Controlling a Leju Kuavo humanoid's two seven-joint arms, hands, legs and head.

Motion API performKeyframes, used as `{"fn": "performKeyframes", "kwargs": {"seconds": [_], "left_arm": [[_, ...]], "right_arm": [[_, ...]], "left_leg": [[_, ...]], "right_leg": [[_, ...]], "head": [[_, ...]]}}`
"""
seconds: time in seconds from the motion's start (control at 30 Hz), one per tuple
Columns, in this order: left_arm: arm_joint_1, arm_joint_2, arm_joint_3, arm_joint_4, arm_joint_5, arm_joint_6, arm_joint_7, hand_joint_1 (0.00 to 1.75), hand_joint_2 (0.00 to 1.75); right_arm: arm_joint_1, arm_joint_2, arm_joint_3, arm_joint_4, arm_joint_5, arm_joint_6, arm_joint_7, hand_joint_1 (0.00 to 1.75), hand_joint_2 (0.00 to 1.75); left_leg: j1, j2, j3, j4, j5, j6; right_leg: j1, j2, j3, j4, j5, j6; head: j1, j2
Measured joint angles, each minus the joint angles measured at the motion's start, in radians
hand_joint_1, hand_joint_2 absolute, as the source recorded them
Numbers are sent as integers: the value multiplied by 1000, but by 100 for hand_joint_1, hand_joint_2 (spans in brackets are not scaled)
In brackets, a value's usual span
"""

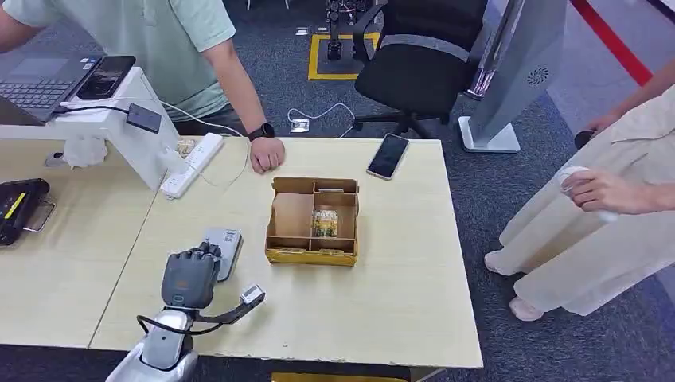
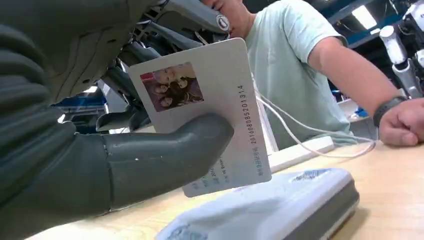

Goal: Pass the card to the sensor for recognition and then transmit it.

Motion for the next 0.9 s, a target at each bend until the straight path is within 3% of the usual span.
{"fn": "performKeyframes", "kwargs": {"seconds": [0.43,0.9], "left_arm": [[-29,-13,-2,164,19,6,-79,175,175],[-31,-29,15,146,40,8,-111,175,175]], "right_arm": [[-4,-2,0,0,-8,1,-12,0,175],[-4,-3,0,0,-16,-1,-11,0,175]], "left_leg": [[0,0,3,0,0,0],[0,-1,7,0,0,0]], "right_leg": [[0,-1,4,0,0,0],[0,-1,7,0,0,0]], "head": [[0,0],[0,0]]}}
